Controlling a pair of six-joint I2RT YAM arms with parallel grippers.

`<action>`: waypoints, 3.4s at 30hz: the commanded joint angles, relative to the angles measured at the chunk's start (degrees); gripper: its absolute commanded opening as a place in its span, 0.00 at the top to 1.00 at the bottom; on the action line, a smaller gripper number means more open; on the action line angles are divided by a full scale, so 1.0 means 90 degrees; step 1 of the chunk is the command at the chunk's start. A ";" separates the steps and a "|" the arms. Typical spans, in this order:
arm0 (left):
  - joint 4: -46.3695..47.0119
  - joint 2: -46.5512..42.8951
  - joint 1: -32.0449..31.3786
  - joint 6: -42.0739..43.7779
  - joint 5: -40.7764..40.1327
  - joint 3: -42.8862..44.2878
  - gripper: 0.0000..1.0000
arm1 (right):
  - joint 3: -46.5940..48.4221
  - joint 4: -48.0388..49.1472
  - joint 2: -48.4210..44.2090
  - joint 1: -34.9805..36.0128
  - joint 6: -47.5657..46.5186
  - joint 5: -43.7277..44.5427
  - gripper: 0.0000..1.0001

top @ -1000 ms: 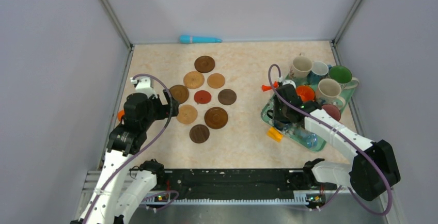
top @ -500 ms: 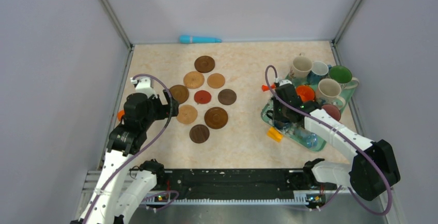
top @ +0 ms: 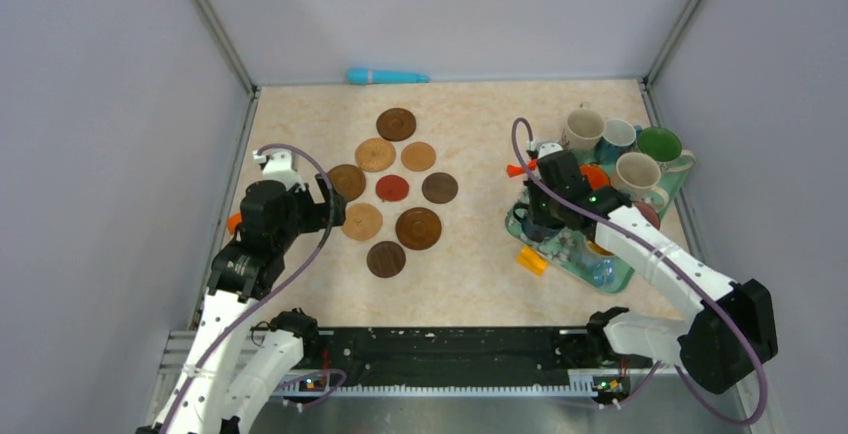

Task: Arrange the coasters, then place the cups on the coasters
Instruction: Pick up the cup from the tray, then place the cup on the coaster.

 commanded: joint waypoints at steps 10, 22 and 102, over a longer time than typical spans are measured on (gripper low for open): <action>0.0498 0.0082 -0.0024 -0.0227 0.0282 -0.0078 0.11 | 0.0915 0.0456 -0.1110 0.0695 -0.1300 -0.0534 1.00; 0.0613 0.1246 -0.0082 -0.0492 0.3736 0.0539 0.23 | 0.0099 0.1208 -0.1808 0.2620 -0.2476 -0.0784 1.00; 0.0142 0.5550 -0.3005 -0.0515 -0.0877 0.3319 1.00 | -0.0734 0.1447 -0.2411 0.4405 0.0792 0.2047 0.01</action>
